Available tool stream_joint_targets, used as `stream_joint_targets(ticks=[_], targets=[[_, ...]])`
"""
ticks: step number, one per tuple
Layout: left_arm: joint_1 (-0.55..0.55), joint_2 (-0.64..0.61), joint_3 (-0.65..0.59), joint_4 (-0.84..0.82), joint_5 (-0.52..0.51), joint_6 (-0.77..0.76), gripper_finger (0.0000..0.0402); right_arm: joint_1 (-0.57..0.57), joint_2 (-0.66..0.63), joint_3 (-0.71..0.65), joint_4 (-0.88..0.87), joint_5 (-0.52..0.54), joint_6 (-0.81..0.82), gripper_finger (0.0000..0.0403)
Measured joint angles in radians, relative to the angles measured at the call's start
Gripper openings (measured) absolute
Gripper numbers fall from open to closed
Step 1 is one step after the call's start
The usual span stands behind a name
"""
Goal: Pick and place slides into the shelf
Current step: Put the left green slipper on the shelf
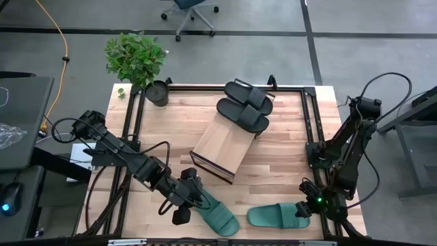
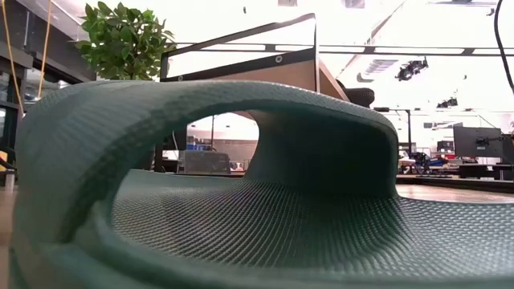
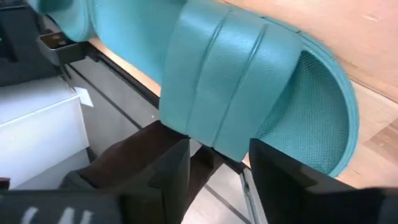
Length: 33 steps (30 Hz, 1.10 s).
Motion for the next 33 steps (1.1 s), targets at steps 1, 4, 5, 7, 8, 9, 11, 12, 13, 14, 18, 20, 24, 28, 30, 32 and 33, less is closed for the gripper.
stream_joint_targets(ticks=[1, 4, 5, 7, 8, 9, 11, 12, 13, 14, 18, 20, 24, 28, 30, 32, 33], targets=[[0.0, 0.0, 0.0, 0.0, 0.0, 0.003, 0.0053, -0.003, 0.004, 0.0, 0.0, -0.009, 0.0, 0.0161], [0.0, 0.0, 0.0, -0.001, 0.0, 0.01, 0.0053, -0.012, 0.018, 0.0, -0.004, -0.036, 0.0, 0.0177], [0.0, 0.0, 0.0, -0.001, 0.0, 0.013, 0.0053, -0.012, 0.023, 0.0, -0.006, -0.037, 0.0, 0.0182], [0.0, 0.0, 0.0, -0.001, 0.0, 0.018, 0.0053, -0.011, 0.033, 0.0, -0.004, -0.034, 0.0, 0.0188], [0.0, 0.0, 0.0, -0.001, 0.0, 0.018, 0.0053, -0.011, 0.036, 0.0, 0.0, -0.031, 0.0, 0.019], [0.0, 0.0, 0.0, -0.001, 0.0, 0.019, 0.0053, -0.011, 0.039, 0.0, 0.004, -0.026, 0.001, 0.0191], [0.0, 0.0, 0.0, -0.001, -0.003, 0.021, 0.0053, -0.011, 0.039, 0.0, 0.011, -0.018, 0.004, 0.0193], [0.0, 0.0, 0.0, -0.001, -0.003, 0.021, 0.0053, -0.014, 0.039, 0.0, 0.012, -0.019, 0.004, 0.0193], [0.0, 0.0, 0.0, -0.001, -0.003, 0.022, 0.0053, -0.016, 0.039, 0.0, 0.011, -0.021, 0.004, 0.0193], [0.0, 0.0, 0.0, -0.001, -0.003, 0.022, 0.0053, -0.017, 0.039, 0.0, 0.012, -0.023, 0.003, 0.0193], [0.001, 0.008, 0.0, 0.001, 0.0, 0.0, 0.0053, -0.017, 0.039, 0.0, 0.023, 0.005, 0.003, 0.0193], [0.001, 0.023, 0.0, 0.001, 0.018, -0.012, 0.0053, -0.022, 0.039, 0.0, 0.04, 0.036, 0.002, 0.0193], [0.015, 0.073, 0.0, 0.012, 0.089, -0.035, 0.0053, -0.039, 0.039, 0.0, 0.101, 0.112, -0.022, 0.0193], [0.034, 0.132, 0.0, 0.049, 0.148, -0.042, 0.0053, -0.052, 0.039, 0.0, 0.18, 0.217, -0.079, 0.0193], [0.045, 0.163, 0.0, 0.066, 0.172, -0.054, 0.0053, -0.058, 0.039, 0.0, 0.215, 0.253, -0.111, 0.0193], [0.056, 0.189, 0.0, 0.092, 0.198, -0.063, 0.0053, -0.063, 0.038, 0.0, 0.243, 0.275, -0.145, 0.0193], [0.061, 0.203, 0.0, 0.103, 0.208, -0.071, 0.0055, -0.064, 0.038, 0.0, 0.254, 0.276, -0.16, 0.0193]])
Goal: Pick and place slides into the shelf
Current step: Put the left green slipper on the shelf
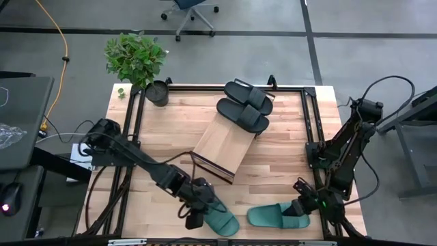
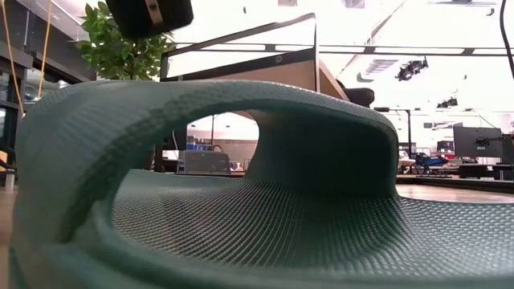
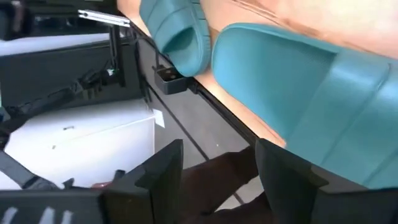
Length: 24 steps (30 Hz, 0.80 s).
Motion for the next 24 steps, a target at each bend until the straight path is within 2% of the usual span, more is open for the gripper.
stream_joint_targets(ticks=[4, 10, 14, 19, 24], targets=[[0.001, 0.039, 0.0, 0.016, 0.017, -0.051, 0.0083, -0.001, 0.0, 0.0, 0.012, -0.001, -0.047, 0.0193], [-0.003, 0.052, 0.0, 0.011, 0.015, -0.112, 0.0167, -0.001, 0.0, 0.0, 0.01, -0.003, -0.104, 0.0193], [-0.001, 0.052, 0.0, 0.01, -0.005, -0.14, 0.0208, -0.001, 0.0, 0.0, 0.009, -0.004, -0.141, 0.0193], [-0.002, 0.086, -0.002, 0.011, -0.004, -0.189, 0.0235, -0.001, 0.0, 0.0, 0.008, -0.004, -0.167, 0.0193], [-0.002, 0.133, 0.0, 0.097, 0.038, -0.222, 0.0236, -0.001, 0.0, 0.0, -0.001, -0.003, -0.173, 0.0193]])
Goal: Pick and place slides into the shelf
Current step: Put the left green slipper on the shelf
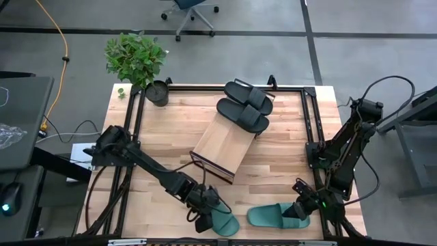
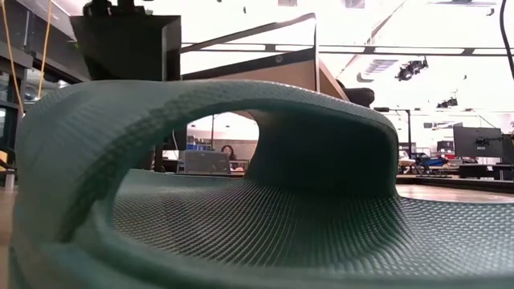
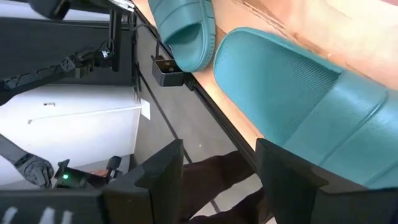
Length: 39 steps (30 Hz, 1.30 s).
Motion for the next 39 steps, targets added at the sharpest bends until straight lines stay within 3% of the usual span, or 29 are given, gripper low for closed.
stream_joint_targets(ticks=[22, 30, 39], targets=[[0.0, 0.081, 0.001, 0.115, 0.004, -0.06, 0.0216, 0.0, -0.001, 0.0, -0.039, 0.0, -0.008, 0.0193], [0.0, 0.102, -0.001, 0.137, 0.028, -0.059, 0.0147, 0.0, -0.001, 0.0, -0.054, 0.012, -0.006, 0.0193], [0.001, 0.11, 0.0, 0.144, 0.036, -0.04, 0.0037, 0.0, -0.001, 0.0, -0.057, 0.031, -0.004, 0.0193]])
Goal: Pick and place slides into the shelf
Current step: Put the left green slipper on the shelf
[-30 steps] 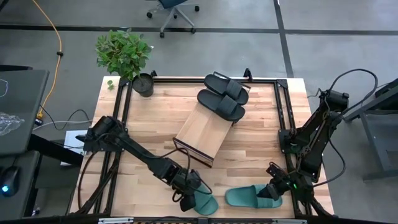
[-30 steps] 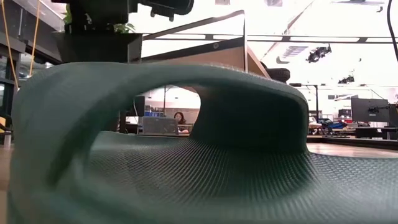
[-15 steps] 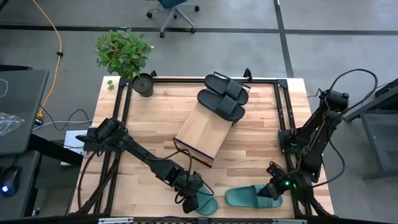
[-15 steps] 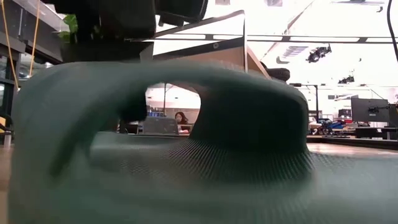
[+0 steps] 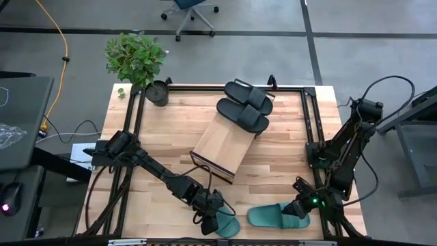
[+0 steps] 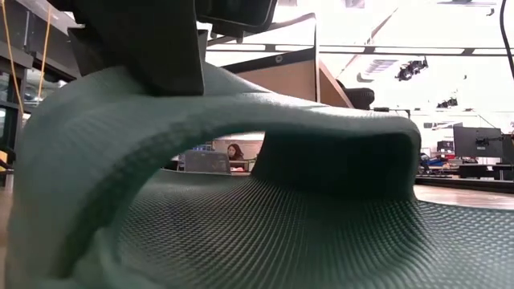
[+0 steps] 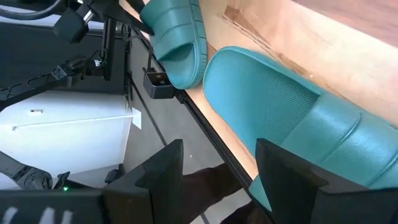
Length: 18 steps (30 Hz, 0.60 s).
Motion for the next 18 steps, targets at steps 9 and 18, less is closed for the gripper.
stream_joint_targets(ticks=[9, 18], targets=[[0.0, -0.003, 0.0, -0.001, 0.021, 0.018, 0.002, 0.0, 0.0, 0.0, -0.005, 0.002, -0.002, 0.0193], [-0.002, -0.076, -0.001, -0.018, 0.071, 0.072, 0.0009, 0.0, 0.0, 0.0, -0.008, 0.006, -0.003, 0.0193]])
